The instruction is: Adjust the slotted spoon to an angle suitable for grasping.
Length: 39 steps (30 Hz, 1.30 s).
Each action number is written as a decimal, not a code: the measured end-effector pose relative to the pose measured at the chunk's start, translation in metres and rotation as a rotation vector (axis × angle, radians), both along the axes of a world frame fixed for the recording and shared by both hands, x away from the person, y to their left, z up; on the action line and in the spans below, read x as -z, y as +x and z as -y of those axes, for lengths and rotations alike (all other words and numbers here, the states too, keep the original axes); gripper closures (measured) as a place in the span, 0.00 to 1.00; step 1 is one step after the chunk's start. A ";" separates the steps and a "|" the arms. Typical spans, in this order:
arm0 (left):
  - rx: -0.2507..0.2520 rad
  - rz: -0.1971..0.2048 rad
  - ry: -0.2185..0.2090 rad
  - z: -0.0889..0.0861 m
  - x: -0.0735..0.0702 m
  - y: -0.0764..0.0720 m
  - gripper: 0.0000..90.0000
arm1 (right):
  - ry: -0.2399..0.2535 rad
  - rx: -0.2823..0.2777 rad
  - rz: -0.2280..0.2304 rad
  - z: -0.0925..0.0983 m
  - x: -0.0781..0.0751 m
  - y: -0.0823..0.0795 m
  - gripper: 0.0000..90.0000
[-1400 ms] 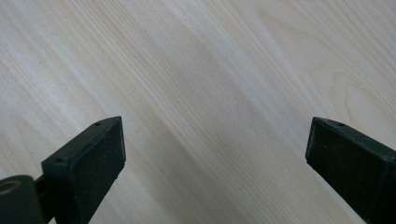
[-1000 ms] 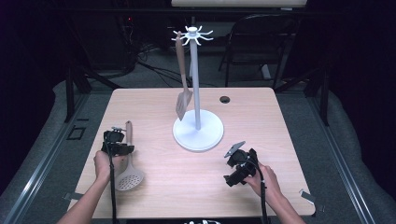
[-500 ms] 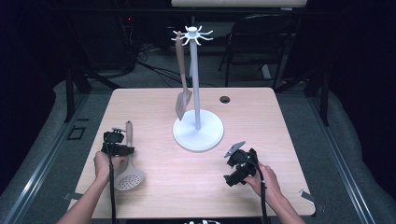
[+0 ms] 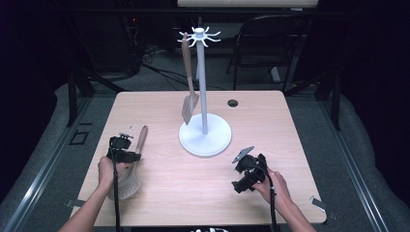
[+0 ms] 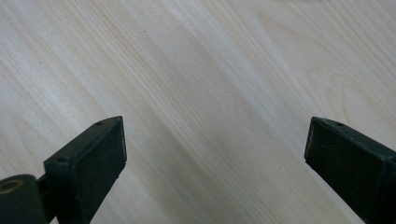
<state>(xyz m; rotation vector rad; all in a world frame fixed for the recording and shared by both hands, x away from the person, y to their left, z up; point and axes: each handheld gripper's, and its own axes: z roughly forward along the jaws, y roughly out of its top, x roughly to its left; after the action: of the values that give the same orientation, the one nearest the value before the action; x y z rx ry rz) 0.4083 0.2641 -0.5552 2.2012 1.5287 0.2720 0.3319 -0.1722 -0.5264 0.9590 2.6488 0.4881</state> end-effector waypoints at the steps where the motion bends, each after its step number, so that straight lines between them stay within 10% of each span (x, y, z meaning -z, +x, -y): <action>1: 0.003 -0.002 0.000 0.000 0.000 0.000 0.77 | 0.001 -0.001 0.000 0.000 0.000 0.000 0.06; 39: 0.129 -0.055 -0.004 0.011 -0.006 -0.010 0.80 | 0.004 0.002 -0.007 -0.001 0.003 0.001 0.05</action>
<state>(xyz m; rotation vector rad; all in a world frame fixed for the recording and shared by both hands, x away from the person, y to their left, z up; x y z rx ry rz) 0.3979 0.2527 -0.5488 2.3102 1.4063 0.1684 0.3333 -0.1715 -0.5294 0.9657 2.6536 0.4913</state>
